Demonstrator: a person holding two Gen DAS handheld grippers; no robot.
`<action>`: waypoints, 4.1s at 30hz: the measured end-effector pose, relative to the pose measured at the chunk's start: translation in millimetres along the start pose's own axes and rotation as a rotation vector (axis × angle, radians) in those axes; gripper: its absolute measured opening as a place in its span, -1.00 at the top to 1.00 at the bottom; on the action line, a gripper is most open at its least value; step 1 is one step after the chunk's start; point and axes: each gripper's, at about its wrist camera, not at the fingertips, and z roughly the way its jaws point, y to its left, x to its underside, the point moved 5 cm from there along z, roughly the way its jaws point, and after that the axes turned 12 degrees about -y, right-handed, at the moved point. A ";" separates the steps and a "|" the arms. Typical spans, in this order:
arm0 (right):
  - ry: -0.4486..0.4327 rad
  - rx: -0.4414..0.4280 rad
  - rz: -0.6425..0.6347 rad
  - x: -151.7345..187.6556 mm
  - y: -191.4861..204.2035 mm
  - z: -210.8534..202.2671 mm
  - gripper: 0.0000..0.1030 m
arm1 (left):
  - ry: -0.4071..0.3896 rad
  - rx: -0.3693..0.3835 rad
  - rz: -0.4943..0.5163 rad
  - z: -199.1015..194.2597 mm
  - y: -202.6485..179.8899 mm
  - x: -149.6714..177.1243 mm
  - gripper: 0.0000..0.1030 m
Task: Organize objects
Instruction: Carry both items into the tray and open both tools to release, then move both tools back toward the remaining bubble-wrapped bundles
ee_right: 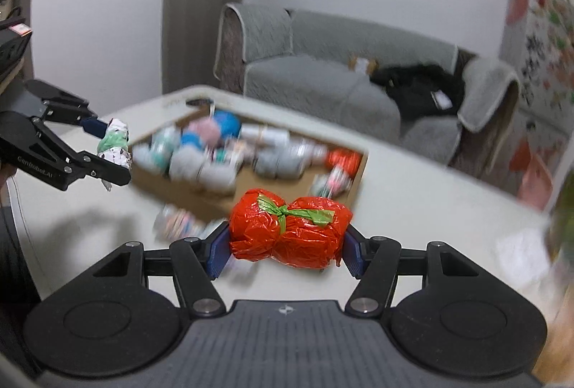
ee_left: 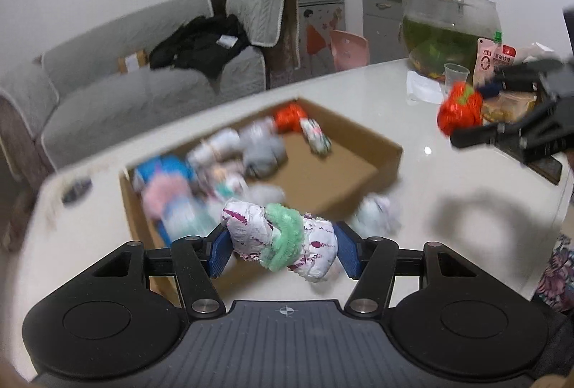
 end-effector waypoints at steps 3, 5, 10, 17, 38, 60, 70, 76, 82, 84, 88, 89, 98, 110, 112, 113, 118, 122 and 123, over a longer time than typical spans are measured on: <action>-0.038 -0.042 -0.077 -28.3 -15.6 9.1 -0.13 | 0.012 0.019 0.053 11.7 4.6 -30.9 -0.26; -0.047 -0.077 -0.122 -40.1 -22.0 19.7 -0.13 | 0.012 0.034 0.077 21.5 5.1 -49.6 -0.27; 0.004 -0.142 -0.221 -55.9 -30.8 59.2 -0.13 | 0.050 0.086 0.084 59.8 1.5 -83.1 -0.27; 0.123 -0.220 -0.253 -43.0 -31.6 111.9 -0.13 | 0.177 0.171 0.019 121.6 -5.3 -77.9 -0.28; 0.367 -0.396 -0.314 20.8 -16.7 182.8 -0.13 | 0.363 0.140 -0.155 215.3 18.8 -4.5 -0.29; 0.387 -0.449 -0.494 13.5 -14.6 229.9 -0.15 | 0.303 -0.038 -0.354 220.4 51.3 2.9 -0.29; 0.440 -0.460 -0.449 13.1 -19.8 237.2 -0.19 | 0.322 -0.028 -0.310 222.0 42.3 4.3 -0.42; 0.444 -0.451 -0.441 13.7 -20.2 234.0 -0.23 | 0.323 -0.023 -0.320 220.1 41.1 4.7 -0.66; 0.445 -0.438 -0.419 12.6 -21.0 234.4 -0.27 | 0.321 -0.019 -0.319 215.6 40.3 1.9 -0.71; 0.441 -0.434 -0.421 12.4 -20.8 232.3 -0.30 | 0.319 -0.017 -0.322 214.8 39.4 1.5 -0.72; 0.420 -0.433 -0.418 9.0 -19.5 226.6 -0.34 | 0.311 -0.018 -0.331 210.8 39.1 -1.6 -0.80; 0.417 -0.432 -0.416 7.9 -19.3 225.7 -0.35 | 0.308 -0.020 -0.332 209.7 38.9 -3.0 -0.82; 0.395 -0.418 -0.363 -1.6 -17.8 213.2 -0.45 | 0.254 -0.066 -0.356 188.3 41.7 -10.6 -0.94; 0.304 -0.340 -0.279 -15.7 -7.8 166.5 -0.67 | 0.109 -0.134 -0.312 121.7 40.8 -21.4 -0.99; 0.275 -0.322 -0.247 -16.7 -6.2 152.0 -0.71 | 0.081 -0.145 -0.306 104.9 38.6 -19.8 -0.99; 0.262 -0.314 -0.231 -16.1 -4.8 143.7 -0.71 | 0.061 -0.151 -0.309 94.3 37.4 -18.2 -0.99; 0.199 -0.231 -0.112 -5.4 1.6 100.8 -0.81 | -0.006 -0.205 -0.309 49.4 28.3 -0.1 -0.99; 0.172 -0.153 0.018 15.3 12.3 74.4 -0.85 | -0.057 -0.243 -0.318 16.4 17.1 30.7 -0.99; 0.168 -0.130 0.054 21.9 16.5 71.1 -0.85 | -0.060 -0.260 -0.324 10.7 14.5 40.7 -0.99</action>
